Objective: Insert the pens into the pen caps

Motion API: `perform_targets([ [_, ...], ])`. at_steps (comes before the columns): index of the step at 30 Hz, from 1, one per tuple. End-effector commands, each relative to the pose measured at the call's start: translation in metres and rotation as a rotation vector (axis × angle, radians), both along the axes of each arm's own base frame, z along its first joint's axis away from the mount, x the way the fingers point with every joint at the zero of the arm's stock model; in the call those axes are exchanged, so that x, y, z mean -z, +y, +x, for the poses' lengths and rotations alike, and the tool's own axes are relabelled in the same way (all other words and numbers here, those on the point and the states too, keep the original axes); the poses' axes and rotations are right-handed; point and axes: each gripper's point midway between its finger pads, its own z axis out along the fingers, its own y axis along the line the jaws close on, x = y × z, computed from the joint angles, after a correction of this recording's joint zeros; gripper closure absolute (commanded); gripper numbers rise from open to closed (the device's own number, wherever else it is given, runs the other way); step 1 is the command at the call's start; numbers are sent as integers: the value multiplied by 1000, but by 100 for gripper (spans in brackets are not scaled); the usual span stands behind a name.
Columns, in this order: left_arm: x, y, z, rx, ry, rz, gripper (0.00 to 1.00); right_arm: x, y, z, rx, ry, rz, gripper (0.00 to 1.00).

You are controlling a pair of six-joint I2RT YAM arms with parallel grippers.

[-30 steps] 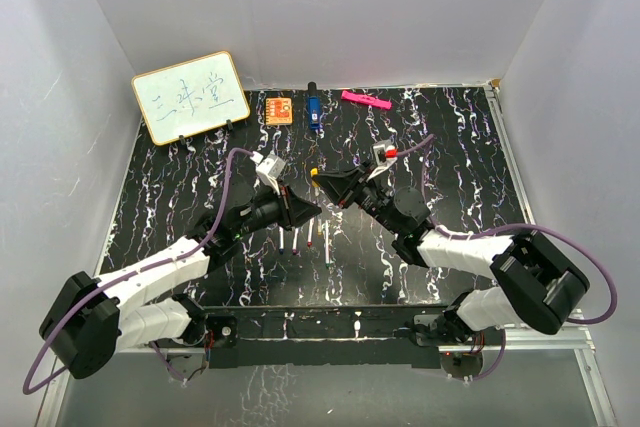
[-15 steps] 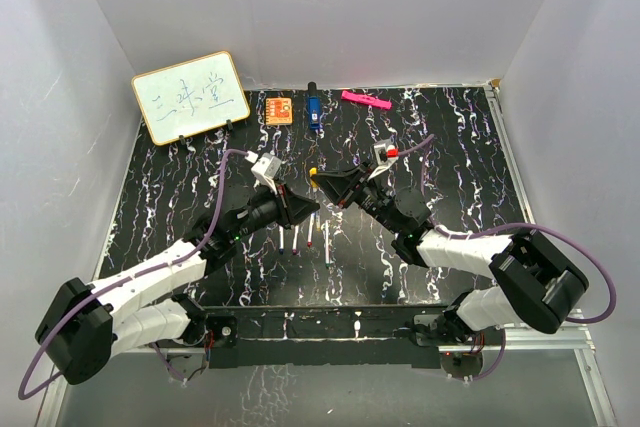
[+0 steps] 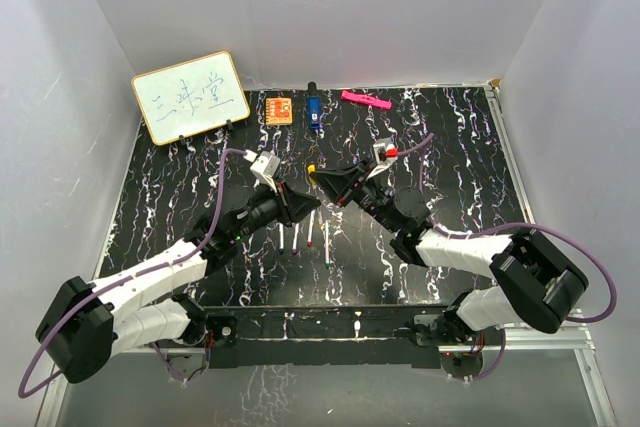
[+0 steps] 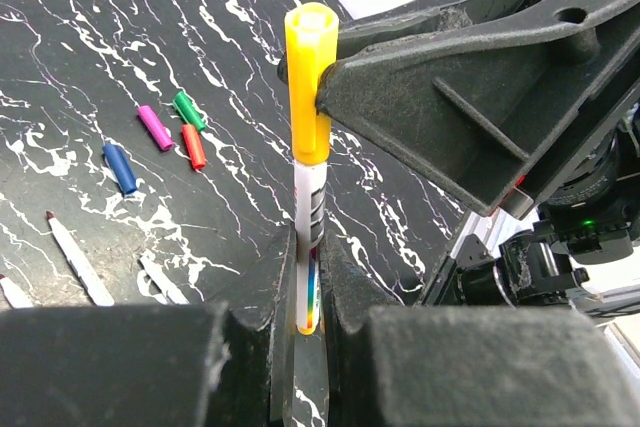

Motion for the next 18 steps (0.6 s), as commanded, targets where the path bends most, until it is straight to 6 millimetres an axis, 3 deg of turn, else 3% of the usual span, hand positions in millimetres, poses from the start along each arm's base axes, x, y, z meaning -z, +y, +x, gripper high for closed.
perform_targets([
  [1,-104,14,21,-127,-286,-202,100,45,18,-18,-91,83,-142,100],
  [18,-140,31,25,-213,-415,-248,100,79,33,-28,-116,131,-268,100],
])
